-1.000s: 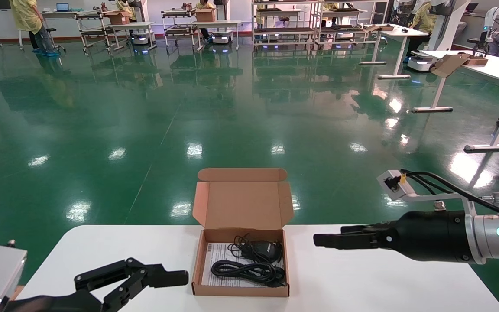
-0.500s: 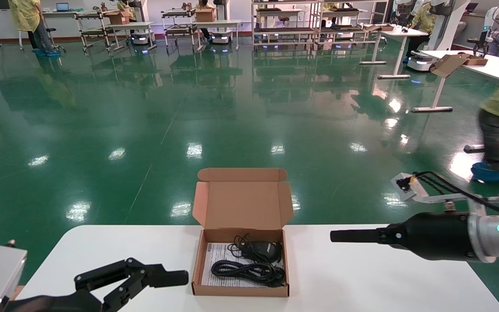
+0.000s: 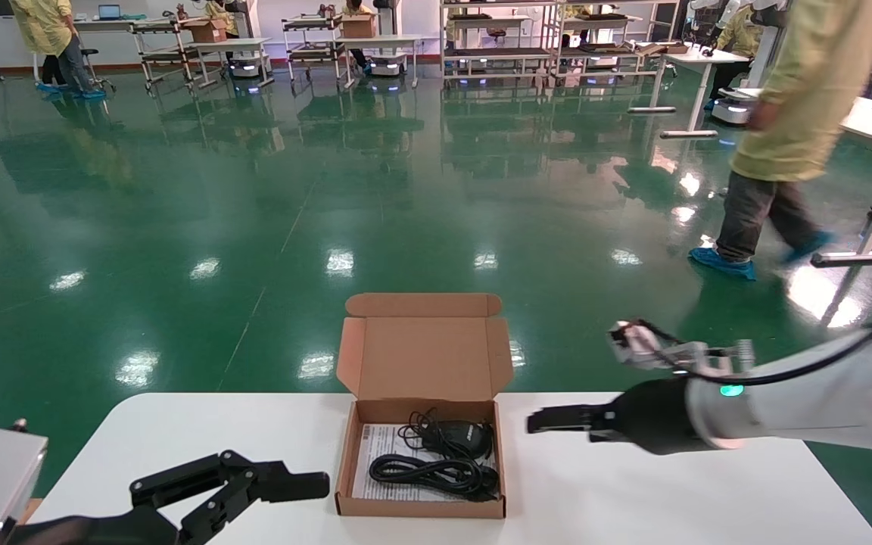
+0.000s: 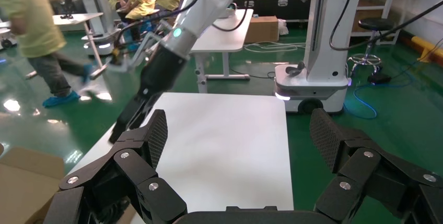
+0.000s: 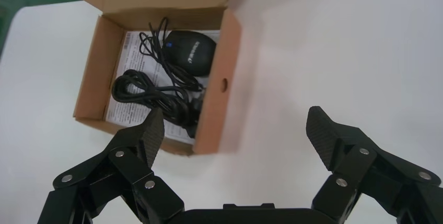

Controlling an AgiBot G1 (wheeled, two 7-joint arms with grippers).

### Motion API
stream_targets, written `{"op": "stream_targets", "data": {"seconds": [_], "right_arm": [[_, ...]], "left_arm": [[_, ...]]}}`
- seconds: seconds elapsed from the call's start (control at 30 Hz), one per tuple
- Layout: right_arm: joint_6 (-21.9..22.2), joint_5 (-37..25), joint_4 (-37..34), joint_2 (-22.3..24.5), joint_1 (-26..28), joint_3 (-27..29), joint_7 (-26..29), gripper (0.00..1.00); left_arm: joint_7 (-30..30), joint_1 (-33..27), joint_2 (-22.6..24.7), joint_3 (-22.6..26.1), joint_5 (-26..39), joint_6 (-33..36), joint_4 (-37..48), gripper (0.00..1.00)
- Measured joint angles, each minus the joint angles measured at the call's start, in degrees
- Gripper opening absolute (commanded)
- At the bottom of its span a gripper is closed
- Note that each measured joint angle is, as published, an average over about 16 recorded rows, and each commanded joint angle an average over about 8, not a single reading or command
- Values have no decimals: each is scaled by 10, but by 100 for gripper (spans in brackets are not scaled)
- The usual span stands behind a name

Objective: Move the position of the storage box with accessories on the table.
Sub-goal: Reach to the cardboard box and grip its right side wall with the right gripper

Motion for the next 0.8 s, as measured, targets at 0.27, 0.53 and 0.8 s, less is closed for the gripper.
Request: {"op": "stream_targets", "data": {"seconds": [0.27, 0.53, 0.8], "right_arm": [[60, -26, 39, -35, -31, -19, 46, 100], [130, -44, 93, -40, -69, -39, 82, 100], [195, -46, 138, -41, -102, -57, 111, 100]], "left_arm": [[0, 0, 0, 0, 0, 0, 0, 100], [0, 0, 0, 0, 0, 0, 0, 100], [0, 0, 0, 0, 0, 0, 0, 100]]}}
